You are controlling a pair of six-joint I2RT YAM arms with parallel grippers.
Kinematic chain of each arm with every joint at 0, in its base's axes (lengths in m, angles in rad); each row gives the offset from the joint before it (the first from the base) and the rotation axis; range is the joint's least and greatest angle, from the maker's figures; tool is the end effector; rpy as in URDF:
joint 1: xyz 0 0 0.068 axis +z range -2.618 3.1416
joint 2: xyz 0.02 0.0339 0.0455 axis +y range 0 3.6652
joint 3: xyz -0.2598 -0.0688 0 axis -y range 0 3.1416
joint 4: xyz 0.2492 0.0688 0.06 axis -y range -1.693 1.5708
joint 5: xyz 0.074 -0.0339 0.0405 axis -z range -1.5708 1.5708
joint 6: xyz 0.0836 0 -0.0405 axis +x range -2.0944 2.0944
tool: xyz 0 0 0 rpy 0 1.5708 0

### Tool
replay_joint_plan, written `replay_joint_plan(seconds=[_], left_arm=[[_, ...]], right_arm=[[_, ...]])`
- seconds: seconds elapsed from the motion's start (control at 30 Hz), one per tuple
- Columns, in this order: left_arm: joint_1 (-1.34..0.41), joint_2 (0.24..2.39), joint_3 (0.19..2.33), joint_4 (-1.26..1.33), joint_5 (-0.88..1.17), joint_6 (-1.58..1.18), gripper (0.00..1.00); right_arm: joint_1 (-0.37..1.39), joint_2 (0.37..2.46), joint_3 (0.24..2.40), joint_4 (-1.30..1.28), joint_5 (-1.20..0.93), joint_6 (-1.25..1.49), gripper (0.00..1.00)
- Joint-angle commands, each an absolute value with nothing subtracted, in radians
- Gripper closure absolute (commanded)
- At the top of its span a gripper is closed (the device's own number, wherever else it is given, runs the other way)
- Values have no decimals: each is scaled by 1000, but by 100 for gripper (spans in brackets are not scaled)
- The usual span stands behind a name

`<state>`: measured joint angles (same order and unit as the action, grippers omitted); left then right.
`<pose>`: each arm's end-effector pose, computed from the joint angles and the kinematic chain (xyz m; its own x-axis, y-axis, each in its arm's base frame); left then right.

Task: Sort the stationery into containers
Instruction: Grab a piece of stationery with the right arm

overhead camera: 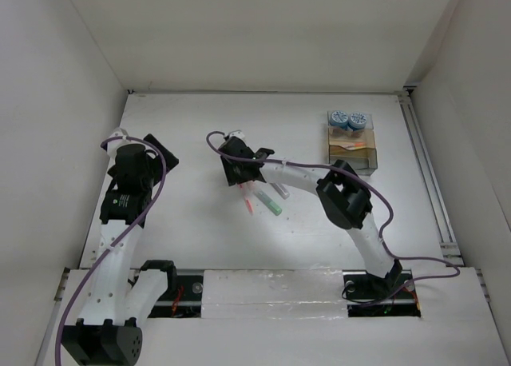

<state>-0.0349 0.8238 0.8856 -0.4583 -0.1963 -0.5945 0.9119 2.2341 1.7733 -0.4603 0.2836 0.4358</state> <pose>0.2328 0.0082 0.3192 -0.2382 -0.5414 -0.8063 -0.3368 0.8248 -0.4542 0.3388 0.3993 0.1383 -0.7186 -0.2661 -0.6425 -0.3884 0.9199 0.0534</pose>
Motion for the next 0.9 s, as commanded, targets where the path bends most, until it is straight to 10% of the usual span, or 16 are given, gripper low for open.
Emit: replay_joint_plan(seconds=[0.0, 0.43, 0.77, 0.87], left_arm=[[-31, 822, 896, -426, -187, -578, 1], [-31, 822, 896, -426, -187, -578, 1], [-31, 813, 896, -426, -178, -578, 1], [-31, 813, 896, -426, -178, -578, 1]], right_arm=[[914, 2223, 1821, -459, 253, 420, 45], [923, 2263, 1812, -480, 244, 430, 49], [953, 2315, 1822, -563, 310, 440, 78], [953, 2315, 1822, -563, 288, 449, 99]])
